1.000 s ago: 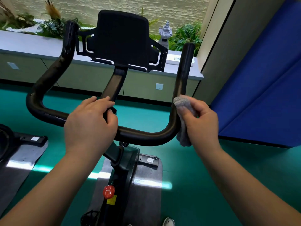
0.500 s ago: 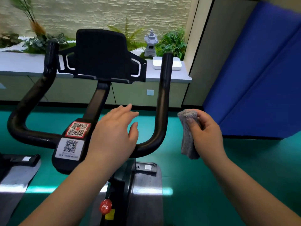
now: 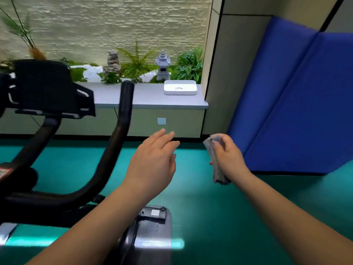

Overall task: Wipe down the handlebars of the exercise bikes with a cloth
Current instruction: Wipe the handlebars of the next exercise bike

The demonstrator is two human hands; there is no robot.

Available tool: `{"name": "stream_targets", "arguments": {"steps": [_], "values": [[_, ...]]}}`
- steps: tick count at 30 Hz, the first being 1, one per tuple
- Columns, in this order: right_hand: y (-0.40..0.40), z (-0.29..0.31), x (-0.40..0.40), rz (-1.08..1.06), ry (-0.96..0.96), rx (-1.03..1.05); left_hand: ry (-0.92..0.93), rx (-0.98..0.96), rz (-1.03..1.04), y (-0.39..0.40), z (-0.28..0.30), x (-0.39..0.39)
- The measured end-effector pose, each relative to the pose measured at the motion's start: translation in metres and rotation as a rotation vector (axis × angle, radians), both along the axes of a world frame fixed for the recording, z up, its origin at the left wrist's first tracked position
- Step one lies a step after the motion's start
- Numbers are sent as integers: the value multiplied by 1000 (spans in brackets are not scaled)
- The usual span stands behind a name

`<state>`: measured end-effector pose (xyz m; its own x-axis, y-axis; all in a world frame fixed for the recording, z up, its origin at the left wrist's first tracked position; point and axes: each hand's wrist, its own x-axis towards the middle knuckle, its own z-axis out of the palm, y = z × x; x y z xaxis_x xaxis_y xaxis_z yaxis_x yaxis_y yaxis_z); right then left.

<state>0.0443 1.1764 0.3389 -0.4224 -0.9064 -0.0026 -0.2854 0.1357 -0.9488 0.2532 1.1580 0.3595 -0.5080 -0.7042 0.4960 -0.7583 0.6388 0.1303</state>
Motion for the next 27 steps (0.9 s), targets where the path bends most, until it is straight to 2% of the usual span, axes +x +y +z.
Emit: {"name": "stream_targets", "arguments": {"steps": [2, 7, 13, 20, 27], "values": [[-2, -1, -31, 60, 56, 26, -82, 42, 25, -10, -17, -29], [-17, -10, -95, 128, 185, 97, -305, 296, 144, -32, -47, -82], [-58, -32, -142, 114, 341, 215, -437, 412, 211, -71, -80, -121], [-139, -49, -173, 173, 375, 264, -468, 475, 227, -148, -113, -147], [-233, -53, -195, 234, 492, 324, -454, 548, 240, -234, -141, -160]]}}
